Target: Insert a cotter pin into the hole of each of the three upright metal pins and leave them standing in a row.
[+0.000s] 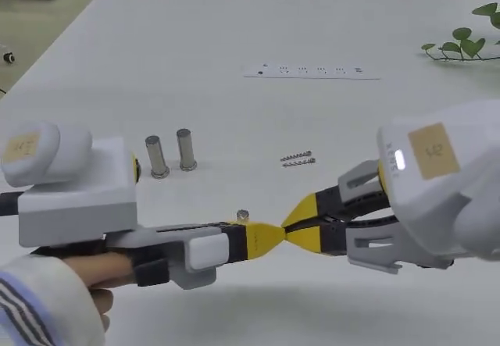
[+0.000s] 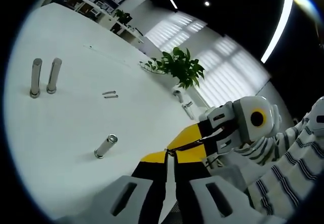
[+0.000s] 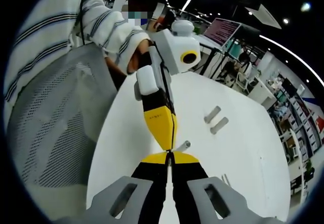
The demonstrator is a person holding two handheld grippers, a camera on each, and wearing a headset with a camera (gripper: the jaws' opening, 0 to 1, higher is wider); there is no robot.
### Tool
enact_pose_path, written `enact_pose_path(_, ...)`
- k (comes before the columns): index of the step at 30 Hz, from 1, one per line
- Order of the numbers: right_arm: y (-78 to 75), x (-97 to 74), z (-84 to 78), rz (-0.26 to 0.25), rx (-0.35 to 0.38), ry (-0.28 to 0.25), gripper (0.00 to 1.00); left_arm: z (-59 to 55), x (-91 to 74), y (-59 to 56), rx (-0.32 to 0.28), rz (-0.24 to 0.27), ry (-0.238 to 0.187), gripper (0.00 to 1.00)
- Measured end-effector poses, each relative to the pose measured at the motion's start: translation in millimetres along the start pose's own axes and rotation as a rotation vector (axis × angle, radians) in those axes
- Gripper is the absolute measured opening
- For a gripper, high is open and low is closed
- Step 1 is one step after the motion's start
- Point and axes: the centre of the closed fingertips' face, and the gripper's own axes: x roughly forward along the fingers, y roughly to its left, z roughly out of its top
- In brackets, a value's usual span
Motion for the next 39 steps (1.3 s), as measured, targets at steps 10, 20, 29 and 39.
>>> enact_pose_path(10,3.3,0.5,-0.2,0.008,0.004,-0.004,0.03,-5.3,-1.0,1.2,0.033,0.016,0.018,0.0)
enact_pose_path(20,-2.7,-0.5,-2.8,-0.012,0.082,-0.026,0.13,-5.5,-6.2,5.0,0.067,0.027,0.026,0.0)
enact_pose_path(29,2.8,-0.7,-5.3,0.056,0.304,-0.094,0.13,-6.0,-9.6,-4.9,0.165,-0.022,0.036,0.0)
enact_pose_path(39,16.6,0.3,-1.8,0.147,0.415,-0.14,0.12,-13.7,-13.0,-15.3,0.423,-0.084,0.08,0.0)
